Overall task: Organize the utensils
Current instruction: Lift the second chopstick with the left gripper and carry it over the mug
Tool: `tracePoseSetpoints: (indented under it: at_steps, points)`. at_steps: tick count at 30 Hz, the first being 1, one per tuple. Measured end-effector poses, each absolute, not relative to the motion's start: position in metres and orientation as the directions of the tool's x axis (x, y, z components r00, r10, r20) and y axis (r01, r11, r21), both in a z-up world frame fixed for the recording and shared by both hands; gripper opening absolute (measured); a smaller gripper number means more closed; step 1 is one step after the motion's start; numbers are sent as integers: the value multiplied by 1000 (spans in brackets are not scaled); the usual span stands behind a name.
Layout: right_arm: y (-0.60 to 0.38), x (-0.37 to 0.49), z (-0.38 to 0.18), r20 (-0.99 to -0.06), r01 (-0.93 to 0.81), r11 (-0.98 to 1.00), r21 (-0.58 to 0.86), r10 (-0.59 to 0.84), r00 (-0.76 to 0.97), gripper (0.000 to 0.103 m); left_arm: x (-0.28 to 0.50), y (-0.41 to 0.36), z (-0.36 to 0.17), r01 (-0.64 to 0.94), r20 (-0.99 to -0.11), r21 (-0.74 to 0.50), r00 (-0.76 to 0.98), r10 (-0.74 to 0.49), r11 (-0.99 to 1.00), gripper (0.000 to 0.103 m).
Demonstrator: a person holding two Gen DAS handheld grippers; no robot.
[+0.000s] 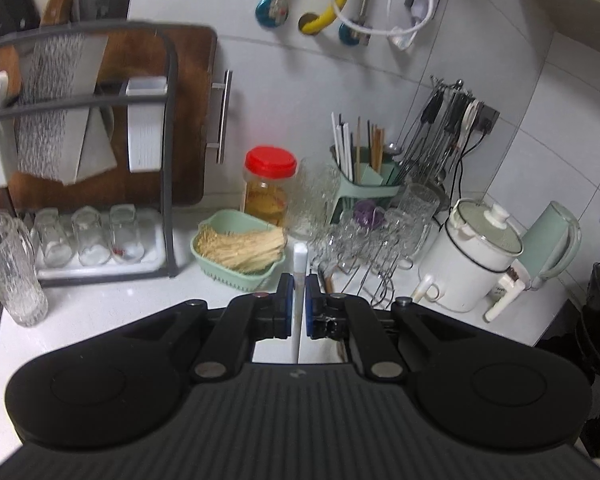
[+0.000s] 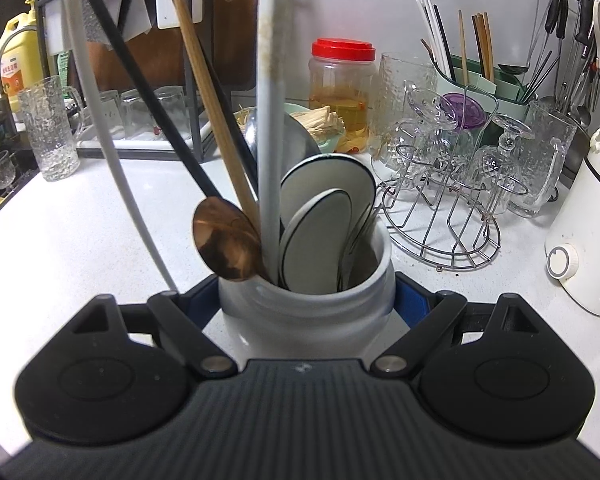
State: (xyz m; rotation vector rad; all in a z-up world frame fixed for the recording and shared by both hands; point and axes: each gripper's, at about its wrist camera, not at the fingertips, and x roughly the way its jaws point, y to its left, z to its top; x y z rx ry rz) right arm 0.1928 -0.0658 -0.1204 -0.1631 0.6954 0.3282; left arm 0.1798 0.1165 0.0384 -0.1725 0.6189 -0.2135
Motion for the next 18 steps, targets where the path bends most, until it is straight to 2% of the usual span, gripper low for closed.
tracePoseSetpoints:
  at_steps: [18]
  points:
    - [-66, 193, -121, -648, -350, 936, -41, 242, 722, 91, 156, 100, 150, 202, -376, -196, 889, -263, 960, 7]
